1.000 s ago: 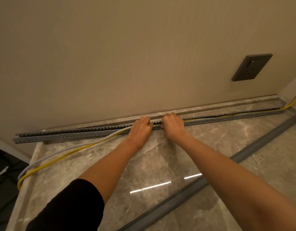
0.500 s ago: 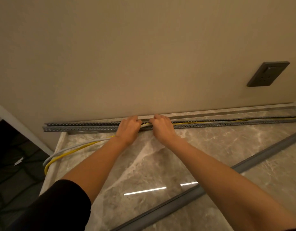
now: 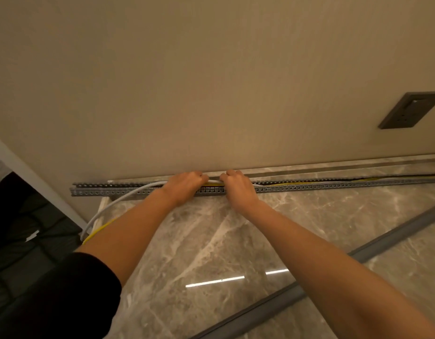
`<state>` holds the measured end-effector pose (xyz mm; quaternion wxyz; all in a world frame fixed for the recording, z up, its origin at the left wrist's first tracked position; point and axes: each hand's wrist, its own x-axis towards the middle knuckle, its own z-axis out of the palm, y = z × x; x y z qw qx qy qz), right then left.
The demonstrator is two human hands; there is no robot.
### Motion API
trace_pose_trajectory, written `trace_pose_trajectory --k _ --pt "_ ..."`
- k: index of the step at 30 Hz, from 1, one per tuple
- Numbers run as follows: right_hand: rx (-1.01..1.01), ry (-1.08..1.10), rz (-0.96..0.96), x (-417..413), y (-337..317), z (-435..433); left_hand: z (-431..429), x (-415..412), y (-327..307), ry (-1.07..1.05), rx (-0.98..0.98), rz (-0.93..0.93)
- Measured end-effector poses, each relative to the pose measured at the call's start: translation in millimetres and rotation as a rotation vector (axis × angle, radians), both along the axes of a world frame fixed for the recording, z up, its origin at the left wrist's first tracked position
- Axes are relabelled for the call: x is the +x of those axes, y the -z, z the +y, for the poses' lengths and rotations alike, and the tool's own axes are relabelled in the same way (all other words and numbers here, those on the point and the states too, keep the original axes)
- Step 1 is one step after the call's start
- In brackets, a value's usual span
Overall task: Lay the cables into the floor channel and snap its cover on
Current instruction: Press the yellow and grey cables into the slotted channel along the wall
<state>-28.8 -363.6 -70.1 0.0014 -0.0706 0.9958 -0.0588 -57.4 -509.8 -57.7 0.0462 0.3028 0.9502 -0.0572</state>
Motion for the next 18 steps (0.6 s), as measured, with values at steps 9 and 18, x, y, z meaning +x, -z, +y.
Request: trace_pose_trajectory --k 9,18 --pt "0.037 -0.027 -0.024 -8 -3 1 -11 -15 5 -0.023 0.141 -0.103" --pt "-0.002 0.003 -0.016 -5 -11 1 -12 -8 11 -0.074 0.275 0.052"
